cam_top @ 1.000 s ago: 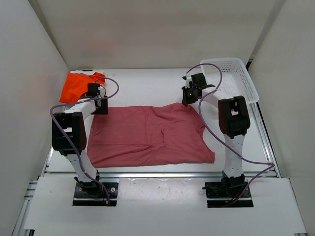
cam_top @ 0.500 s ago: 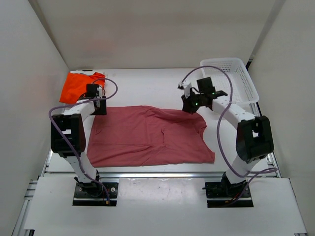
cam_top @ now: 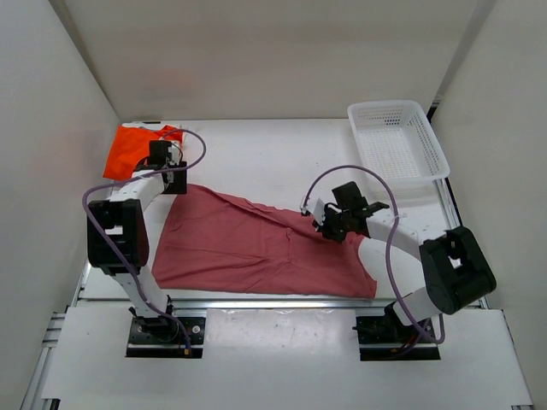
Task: Fold and stack the t-shirts
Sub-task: Grap the side of the flattened tshirt furthest away from the robot with both arms
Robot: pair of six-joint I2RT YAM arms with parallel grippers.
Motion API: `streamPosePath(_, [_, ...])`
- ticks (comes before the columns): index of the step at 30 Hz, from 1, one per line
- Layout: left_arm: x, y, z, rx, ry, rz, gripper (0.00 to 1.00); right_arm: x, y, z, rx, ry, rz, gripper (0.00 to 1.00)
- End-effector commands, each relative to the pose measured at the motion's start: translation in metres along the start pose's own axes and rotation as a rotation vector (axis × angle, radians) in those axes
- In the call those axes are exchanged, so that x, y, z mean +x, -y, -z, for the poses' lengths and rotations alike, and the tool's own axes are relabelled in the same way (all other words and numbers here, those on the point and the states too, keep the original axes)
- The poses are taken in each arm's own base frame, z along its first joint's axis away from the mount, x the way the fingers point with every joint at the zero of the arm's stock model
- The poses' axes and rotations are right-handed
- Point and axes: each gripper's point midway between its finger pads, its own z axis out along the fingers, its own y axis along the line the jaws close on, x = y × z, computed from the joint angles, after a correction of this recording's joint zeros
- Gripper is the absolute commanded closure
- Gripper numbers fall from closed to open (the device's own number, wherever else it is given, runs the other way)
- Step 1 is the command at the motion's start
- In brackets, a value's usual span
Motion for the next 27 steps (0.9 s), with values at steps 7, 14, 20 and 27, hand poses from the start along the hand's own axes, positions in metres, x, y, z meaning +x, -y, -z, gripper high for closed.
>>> streamPosePath(7, [-0.037, 0.049, -0.006, 0.095, 0.106, -0.051, 0.24, -0.004, 0.016, 0.001, 0.151, 0.042, 0.178, 1.0])
streamPosePath(14, [-0.05, 0.064, -0.03, 0.081, 0.116, -0.034, 0.26, 0.012, 0.015, -0.005, 0.148, 0.008, 0.187, 1.0])
streamPosePath(20, [-0.058, 0.049, -0.036, 0.014, 0.134, -0.011, 0.27, 0.014, 0.013, -0.006, 0.131, 0.004, 0.175, 1.0])
streamPosePath(27, [-0.059, 0.053, -0.048, 0.031, 0.125, -0.045, 0.31, 0.017, 0.012, -0.009, 0.121, -0.008, 0.164, 1.0])
